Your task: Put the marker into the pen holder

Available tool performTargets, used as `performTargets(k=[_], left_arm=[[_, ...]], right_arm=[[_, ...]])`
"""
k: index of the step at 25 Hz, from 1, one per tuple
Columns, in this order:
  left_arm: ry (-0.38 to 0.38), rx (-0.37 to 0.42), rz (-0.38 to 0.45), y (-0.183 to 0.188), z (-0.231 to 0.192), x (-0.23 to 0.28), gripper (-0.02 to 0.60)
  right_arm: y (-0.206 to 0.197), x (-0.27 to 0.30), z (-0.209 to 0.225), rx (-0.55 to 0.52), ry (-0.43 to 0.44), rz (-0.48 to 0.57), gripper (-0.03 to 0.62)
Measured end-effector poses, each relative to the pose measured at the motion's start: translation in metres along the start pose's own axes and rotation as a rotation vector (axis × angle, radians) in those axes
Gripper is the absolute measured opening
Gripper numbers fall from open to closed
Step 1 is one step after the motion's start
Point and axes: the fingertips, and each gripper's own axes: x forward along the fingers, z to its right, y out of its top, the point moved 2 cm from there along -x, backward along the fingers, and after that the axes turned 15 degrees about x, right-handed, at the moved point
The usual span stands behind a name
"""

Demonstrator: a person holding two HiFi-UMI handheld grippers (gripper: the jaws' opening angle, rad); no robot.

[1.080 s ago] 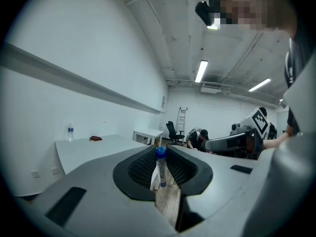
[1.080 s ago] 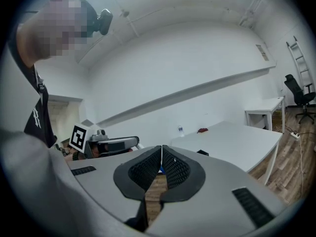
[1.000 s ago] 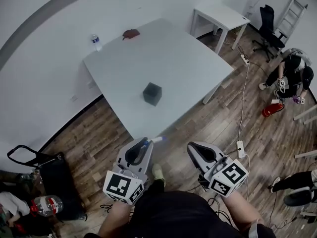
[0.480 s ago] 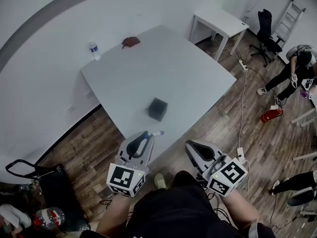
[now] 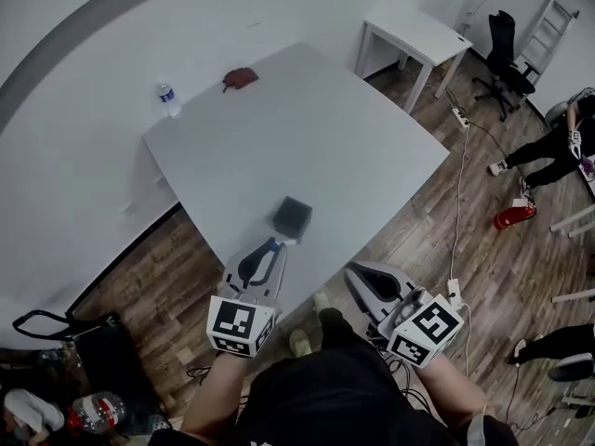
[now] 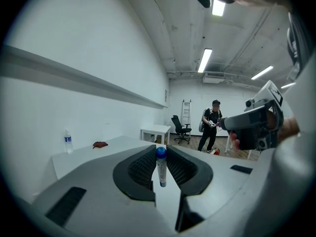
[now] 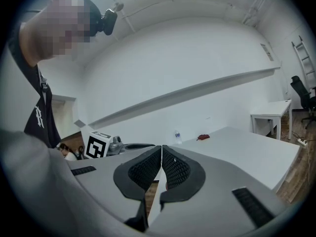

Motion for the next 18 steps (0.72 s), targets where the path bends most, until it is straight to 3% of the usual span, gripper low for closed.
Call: performTargets(k=[7,18], left_arm=[[0.040,-0.002,-0.098,-0.031,-0.011,0.053,0.066],[0.057,-0.082,-0.321,-0.124,-0.016,0.121,0.066]], right_arm=[[0.024,0.027,0.044,0.020,0.049,-0.050,0.017],[0.026,0.083,0.105,0.087,0.097,-0.198,0.017]])
